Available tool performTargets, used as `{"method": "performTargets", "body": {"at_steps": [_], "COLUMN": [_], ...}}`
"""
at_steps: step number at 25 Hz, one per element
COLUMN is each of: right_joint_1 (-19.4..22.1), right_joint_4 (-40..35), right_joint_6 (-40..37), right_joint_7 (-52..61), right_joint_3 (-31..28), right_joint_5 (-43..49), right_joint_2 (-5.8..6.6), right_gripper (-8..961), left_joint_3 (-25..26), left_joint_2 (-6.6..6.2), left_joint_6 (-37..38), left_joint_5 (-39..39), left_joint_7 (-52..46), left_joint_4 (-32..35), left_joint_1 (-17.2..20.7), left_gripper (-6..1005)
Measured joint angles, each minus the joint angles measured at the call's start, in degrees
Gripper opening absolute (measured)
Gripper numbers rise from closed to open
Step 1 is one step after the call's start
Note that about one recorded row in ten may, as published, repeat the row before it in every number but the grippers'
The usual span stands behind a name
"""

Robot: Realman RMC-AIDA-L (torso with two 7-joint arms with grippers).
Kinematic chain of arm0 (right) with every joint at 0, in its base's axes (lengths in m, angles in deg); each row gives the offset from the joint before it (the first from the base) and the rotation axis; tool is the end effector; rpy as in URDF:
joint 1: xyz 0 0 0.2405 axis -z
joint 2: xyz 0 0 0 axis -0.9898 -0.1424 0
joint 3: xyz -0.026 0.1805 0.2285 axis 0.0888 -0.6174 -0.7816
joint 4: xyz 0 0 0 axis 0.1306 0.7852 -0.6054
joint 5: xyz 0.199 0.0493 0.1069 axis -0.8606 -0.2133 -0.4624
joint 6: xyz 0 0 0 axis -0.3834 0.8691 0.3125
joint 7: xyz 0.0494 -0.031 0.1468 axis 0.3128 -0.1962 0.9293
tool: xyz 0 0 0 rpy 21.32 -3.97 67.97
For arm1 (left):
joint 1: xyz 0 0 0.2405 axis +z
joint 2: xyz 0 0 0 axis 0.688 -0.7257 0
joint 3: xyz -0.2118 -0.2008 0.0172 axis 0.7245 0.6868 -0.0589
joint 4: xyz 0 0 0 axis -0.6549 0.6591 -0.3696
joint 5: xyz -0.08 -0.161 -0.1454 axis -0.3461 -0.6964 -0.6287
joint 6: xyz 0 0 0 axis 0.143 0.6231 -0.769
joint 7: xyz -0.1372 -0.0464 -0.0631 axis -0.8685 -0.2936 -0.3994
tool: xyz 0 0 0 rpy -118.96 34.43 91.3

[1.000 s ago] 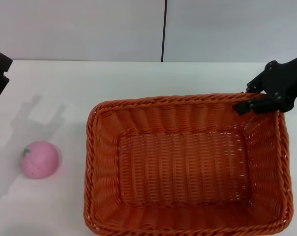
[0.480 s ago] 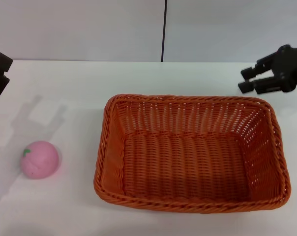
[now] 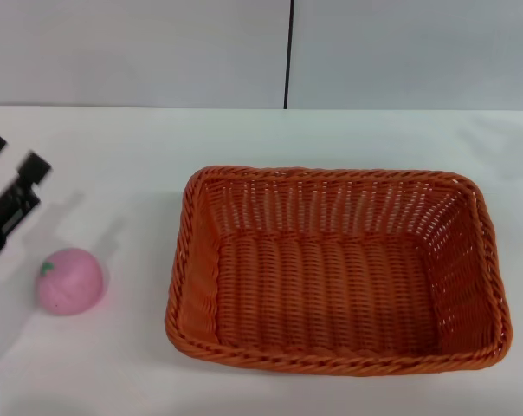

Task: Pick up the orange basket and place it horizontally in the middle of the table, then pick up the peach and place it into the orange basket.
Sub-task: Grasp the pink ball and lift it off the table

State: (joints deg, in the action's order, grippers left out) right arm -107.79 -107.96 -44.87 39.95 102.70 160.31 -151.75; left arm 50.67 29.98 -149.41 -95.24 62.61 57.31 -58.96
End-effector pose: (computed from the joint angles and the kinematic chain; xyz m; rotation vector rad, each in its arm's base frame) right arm 0.3163 0.3776 0.1040 -2.2593 0.5624 1.0372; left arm -0.3833 0.2348 0.0060 -1.9089 -0.6048 -1.2438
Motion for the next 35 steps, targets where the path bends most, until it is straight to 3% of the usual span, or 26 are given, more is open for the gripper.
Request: {"method": "performTargets", "body": {"at_steps": [1,6,11,23,35], "right_joint_1": [3.28,7.86,8.31,8.48,9.11], "right_joint_4": [0.58,4.91,10.65,11.55,13.47], "right_joint_6": [0.59,0.82,0.23,-0.97,-1.38], "right_joint_7": [-2.85,-7.07,-7.94,-7.61,-7.46], "right_joint_3": [-1.23,-5.58,-8.55,-8.73,-8.82], "right_joint_5": [-4.78,-10.69,-11.29,-12.24,-13.61], "right_joint_2": [-1.61,-3.45,-2.72,-3.43,-3.01], "right_gripper": [392,391,391,391,391], "left_joint_3": [-2.32,-5.62,-8.02,-12.42,-13.44], "left_joint_2": [0.0,0.38,0.41,1.35,1.27], "left_joint_6": [-0.02,0.33,2.22,13.25,16.24], "left_joint_5": [0.01,0.04,0.03,0.02,0.01], "left_joint_7": [-0.13,-0.32,-0.35,0.75,0.83], "left_joint_4": [1.85,5.28,6.66,4.49,4.61], "left_joint_1": [0.2,1.44,2.89,3.57,3.63], "left_gripper": [841,840,840,841,840]}}
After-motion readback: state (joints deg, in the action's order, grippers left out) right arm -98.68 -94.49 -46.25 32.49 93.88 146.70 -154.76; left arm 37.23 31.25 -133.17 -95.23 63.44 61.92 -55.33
